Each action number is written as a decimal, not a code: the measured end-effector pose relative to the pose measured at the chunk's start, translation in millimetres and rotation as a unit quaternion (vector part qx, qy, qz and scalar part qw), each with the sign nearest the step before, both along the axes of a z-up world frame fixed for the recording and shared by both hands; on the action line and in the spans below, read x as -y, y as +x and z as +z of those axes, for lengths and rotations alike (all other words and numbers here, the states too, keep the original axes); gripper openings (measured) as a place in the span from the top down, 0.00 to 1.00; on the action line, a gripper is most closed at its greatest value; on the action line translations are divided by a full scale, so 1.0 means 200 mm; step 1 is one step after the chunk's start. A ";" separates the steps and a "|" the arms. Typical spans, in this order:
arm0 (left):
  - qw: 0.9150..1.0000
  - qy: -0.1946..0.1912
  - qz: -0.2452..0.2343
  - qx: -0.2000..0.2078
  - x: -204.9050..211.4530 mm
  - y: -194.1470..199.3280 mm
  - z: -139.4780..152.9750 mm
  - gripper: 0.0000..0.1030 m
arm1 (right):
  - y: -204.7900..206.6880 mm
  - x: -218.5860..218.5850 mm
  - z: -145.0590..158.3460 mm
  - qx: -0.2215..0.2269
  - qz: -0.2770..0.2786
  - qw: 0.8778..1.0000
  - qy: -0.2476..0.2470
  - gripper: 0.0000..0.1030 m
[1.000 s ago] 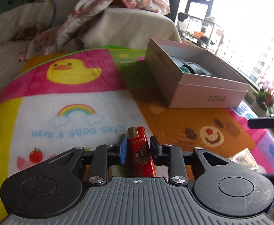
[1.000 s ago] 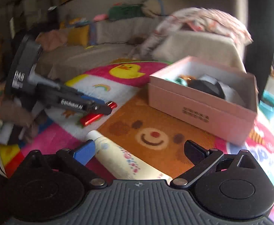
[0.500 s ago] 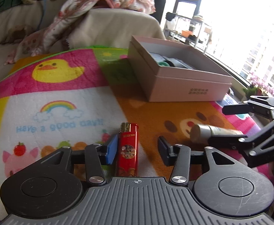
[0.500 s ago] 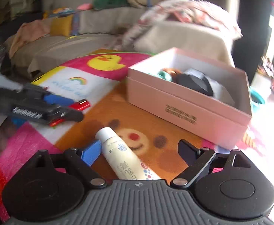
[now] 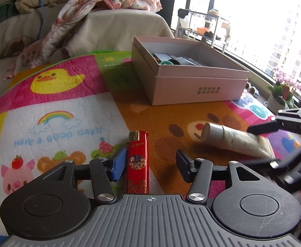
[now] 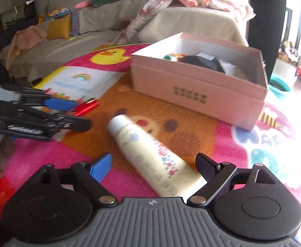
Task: Organize rigid objects
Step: 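Grasp the white lotion tube with the right gripper while the left holds the lighter, then lift the lotion tube with the right gripper while the left lifts the lighter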
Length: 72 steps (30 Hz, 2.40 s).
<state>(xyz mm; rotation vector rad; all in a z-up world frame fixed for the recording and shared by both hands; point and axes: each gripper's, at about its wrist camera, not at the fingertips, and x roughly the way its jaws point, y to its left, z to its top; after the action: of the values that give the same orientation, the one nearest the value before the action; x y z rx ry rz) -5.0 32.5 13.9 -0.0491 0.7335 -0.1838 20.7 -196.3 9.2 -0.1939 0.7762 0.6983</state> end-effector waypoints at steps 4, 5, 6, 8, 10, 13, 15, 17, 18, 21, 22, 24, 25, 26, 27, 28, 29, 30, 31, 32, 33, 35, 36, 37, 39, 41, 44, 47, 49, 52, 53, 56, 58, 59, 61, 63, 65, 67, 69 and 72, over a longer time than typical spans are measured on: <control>1.000 0.001 0.000 0.002 0.00 0.00 0.00 0.44 | -0.06 -0.03 0.06 -0.006 0.044 0.999 0.018 0.15; 1.000 0.001 0.000 0.002 0.00 0.00 0.00 0.44 | -0.08 -0.05 0.08 0.012 0.045 0.999 0.013 0.15; 1.000 0.000 0.001 0.002 0.00 0.00 0.00 0.44 | -0.08 -0.06 0.09 0.031 0.043 0.999 0.006 0.15; 1.000 0.001 0.002 0.003 0.00 0.00 0.00 0.44 | -0.07 -0.10 0.11 0.054 0.032 0.998 -0.006 0.15; 1.000 0.000 0.003 0.003 0.00 -0.01 0.00 0.44 | -0.03 -0.13 0.10 0.056 0.023 0.998 -0.012 0.18; 1.000 -0.001 0.004 0.001 0.00 -0.01 0.00 0.44 | 0.01 -0.17 0.07 0.045 0.015 0.999 -0.025 0.33; 1.000 0.002 0.002 -0.001 0.00 -0.01 0.00 0.44 | 0.02 -0.19 0.05 0.040 0.011 0.998 -0.042 0.50; 1.000 0.011 -0.003 0.000 0.01 -0.02 0.00 0.45 | 0.01 -0.20 0.03 0.036 0.012 0.998 -0.050 0.61; 1.000 0.017 -0.006 0.002 0.02 -0.02 0.00 0.45 | -0.01 -0.19 0.04 0.038 0.013 0.998 -0.049 0.64; 0.999 0.029 -0.003 0.014 0.03 -0.05 -0.01 0.50 | -0.06 -0.15 0.05 0.048 0.013 0.997 -0.056 0.68; 0.999 0.034 -0.003 0.019 0.03 -0.06 -0.01 0.52 | -0.07 -0.13 0.06 0.051 0.012 0.997 -0.056 0.70; 0.999 0.035 -0.006 0.023 0.03 -0.07 -0.01 0.59 | -0.10 -0.09 0.08 0.053 0.008 0.997 -0.055 0.71; 0.999 0.035 -0.007 0.024 0.04 -0.07 -0.01 0.65 | -0.11 -0.07 0.09 0.053 0.005 0.997 -0.054 0.71; 0.999 0.034 -0.007 0.025 0.03 -0.07 -0.01 0.74 | -0.11 -0.05 0.10 0.054 0.000 0.997 -0.053 0.72; 0.999 0.030 -0.009 0.024 0.03 -0.07 -0.01 0.74 | -0.12 -0.03 0.11 0.055 -0.005 0.997 -0.051 0.74; 0.999 0.028 -0.009 0.024 0.03 -0.07 -0.01 0.74 | -0.12 -0.01 0.12 0.055 -0.010 0.997 -0.049 0.79; 0.999 0.028 -0.010 0.024 0.03 -0.07 -0.01 0.74 | -0.12 0.01 0.13 0.054 -0.015 0.997 -0.046 0.81; 0.999 0.031 -0.011 0.024 0.03 -0.07 0.00 0.74 | -0.12 0.03 0.13 0.053 -0.019 0.998 -0.042 0.81; 0.999 0.032 -0.013 0.023 0.04 -0.08 0.00 0.74 | -0.13 0.04 0.14 0.053 -0.023 0.998 -0.039 0.81; 0.999 0.031 -0.017 0.021 0.05 -0.08 0.00 0.74 | -0.13 0.06 0.14 0.053 -0.027 0.998 -0.037 0.81; 0.999 0.030 -0.024 0.018 0.06 -0.09 0.01 0.74 | -0.14 0.07 0.14 0.054 -0.030 0.997 -0.036 0.81; 0.999 0.033 -0.040 0.015 0.10 -0.11 0.02 0.75 | -0.15 0.09 0.14 0.054 -0.033 0.997 -0.033 0.83; 0.998 0.037 -0.050 0.013 0.12 -0.13 0.02 0.74 | -0.15 0.09 0.14 0.053 -0.033 0.998 -0.032 0.83; 0.997 0.040 -0.058 0.013 0.15 -0.14 0.03 0.74 | -0.15 0.10 0.14 0.054 -0.034 0.998 -0.031 0.83; 0.996 0.046 -0.073 0.011 0.19 -0.16 0.04 0.74 | -0.16 0.11 0.14 0.054 -0.036 0.997 -0.029 0.83; 0.996 0.056 -0.073 0.003 0.22 -0.17 0.03 0.74 | -0.16 0.12 0.13 0.052 -0.036 0.998 -0.027 0.83; 0.997 0.057 -0.046 0.001 0.22 -0.16 0.02 0.74 | -0.15 0.12 0.12 0.053 -0.039 0.998 -0.019 0.77; 0.999 0.051 -0.016 -0.001 0.19 -0.15 0.02 0.74 | -0.13 0.14 0.12 0.041 -0.046 0.998 -0.001 0.31; 0.999 0.035 -0.008 -0.005 0.17 -0.14 0.02 0.74 | -0.13 0.15 0.10 0.036 -0.047 0.998 0.011 0.28; 0.999 0.031 0.000 -0.011 0.18 -0.14 0.03 0.74 | -0.14 0.14 0.08 0.023 -0.039 0.999 0.012 0.28; 0.999 0.035 -0.001 -0.013 0.19 -0.14 0.03 0.71 | -0.14 0.13 0.07 0.022 -0.036 0.999 0.012 0.28; 0.999 0.039 -0.004 -0.008 0.20 -0.14 0.02 0.66 | -0.13 0.09 0.05 0.025 -0.036 0.999 0.005 0.34; 1.000 0.030 -0.003 -0.007 0.19 -0.14 0.02 0.66 | -0.12 0.06 0.04 0.027 -0.039 0.999 -0.005 0.42; 1.000 0.025 -0.002 -0.009 0.18 -0.14 0.02 0.65 | -0.11 0.05 0.03 0.029 -0.042 0.999 -0.012 0.46; 1.000 0.022 0.002 -0.009 0.17 -0.13 0.02 0.66 | -0.09 0.01 0.01 0.028 -0.045 0.998 -0.025 0.50; 0.999 0.034 0.005 0.001 0.19 -0.12 0.01 0.67 | -0.10 0.00 0.00 0.035 -0.042 0.998 -0.030 0.55; 0.999 0.046 0.008 0.013 0.21 -0.12 0.00 0.70 | -0.11 -0.01 0.01 0.036 -0.032 0.998 -0.032 0.65; 0.998 0.052 0.006 0.018 0.23 -0.12 0.00 0.74 | -0.13 -0.01 0.01 0.037 -0.026 0.998 -0.037 0.65; 0.998 0.055 -0.008 0.020 0.24 -0.13 0.00 0.74 | -0.15 0.00 0.02 0.039 -0.023 0.998 -0.041 0.65; 0.998 0.054 -0.039 0.024 0.26 -0.15 0.00 0.74 | -0.15 0.04 0.04 0.025 -0.020 0.999 -0.030 0.65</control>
<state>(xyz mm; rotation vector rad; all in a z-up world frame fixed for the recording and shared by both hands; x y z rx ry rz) -35.5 -20.2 14.7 0.0865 0.6976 -0.2180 -9.7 -203.7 16.3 -0.2497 0.7518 0.6309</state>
